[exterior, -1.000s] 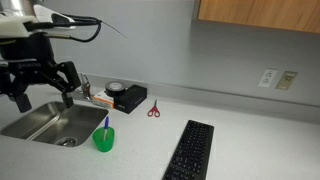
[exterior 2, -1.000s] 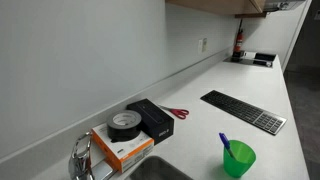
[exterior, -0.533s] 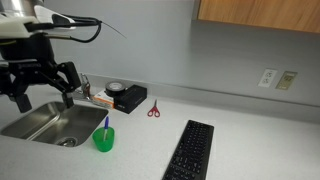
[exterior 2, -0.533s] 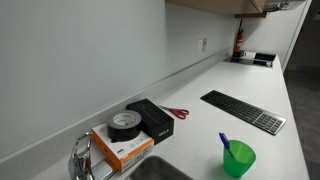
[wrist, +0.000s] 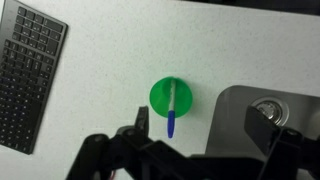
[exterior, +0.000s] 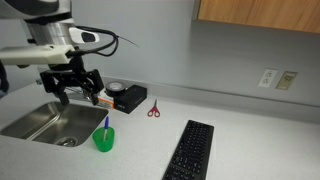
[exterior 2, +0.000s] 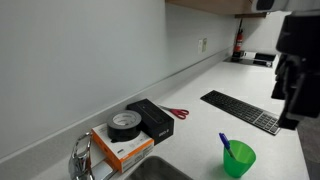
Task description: Remove the pen from the cup and put it on the base top
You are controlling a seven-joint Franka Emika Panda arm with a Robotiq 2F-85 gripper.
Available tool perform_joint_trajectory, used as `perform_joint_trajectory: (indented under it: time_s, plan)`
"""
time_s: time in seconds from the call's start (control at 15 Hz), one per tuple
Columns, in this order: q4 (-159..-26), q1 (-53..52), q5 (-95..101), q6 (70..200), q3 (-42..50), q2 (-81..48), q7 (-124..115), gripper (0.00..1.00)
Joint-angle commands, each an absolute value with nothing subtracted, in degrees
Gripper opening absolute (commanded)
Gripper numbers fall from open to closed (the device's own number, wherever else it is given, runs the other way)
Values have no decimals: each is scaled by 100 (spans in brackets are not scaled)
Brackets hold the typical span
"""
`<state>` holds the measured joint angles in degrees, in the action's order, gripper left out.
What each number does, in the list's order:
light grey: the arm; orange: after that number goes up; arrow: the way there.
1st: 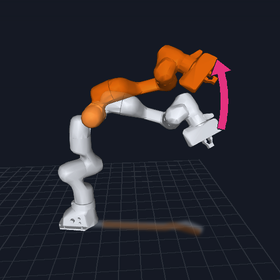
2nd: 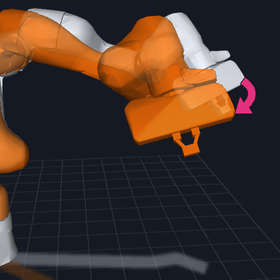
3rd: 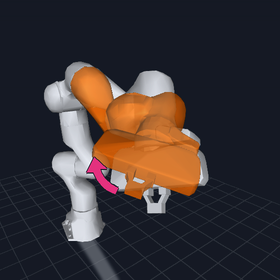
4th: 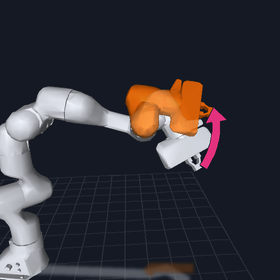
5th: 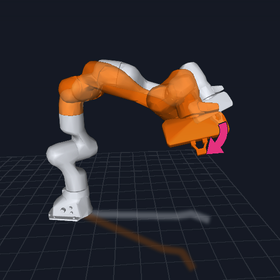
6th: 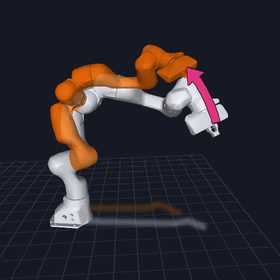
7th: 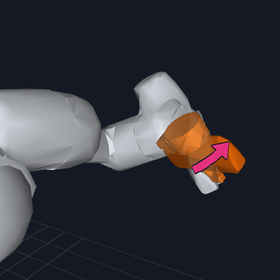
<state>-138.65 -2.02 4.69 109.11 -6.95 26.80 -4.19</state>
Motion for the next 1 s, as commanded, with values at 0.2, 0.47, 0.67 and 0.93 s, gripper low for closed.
perform_joint_trajectory:
  time_s: [0.2,0.47,0.67,0.93]
  plan:
    - [-13670,33,911,12277,-666,1362,-1201,100]
    - [-13730,-67,758,12163,-592,1340,-1070,100]
    - [-13678,-67,757,12162,-592,1330,-1079,100]
    - [-13828,-20,946,12524,-641,1176,-1373,100]
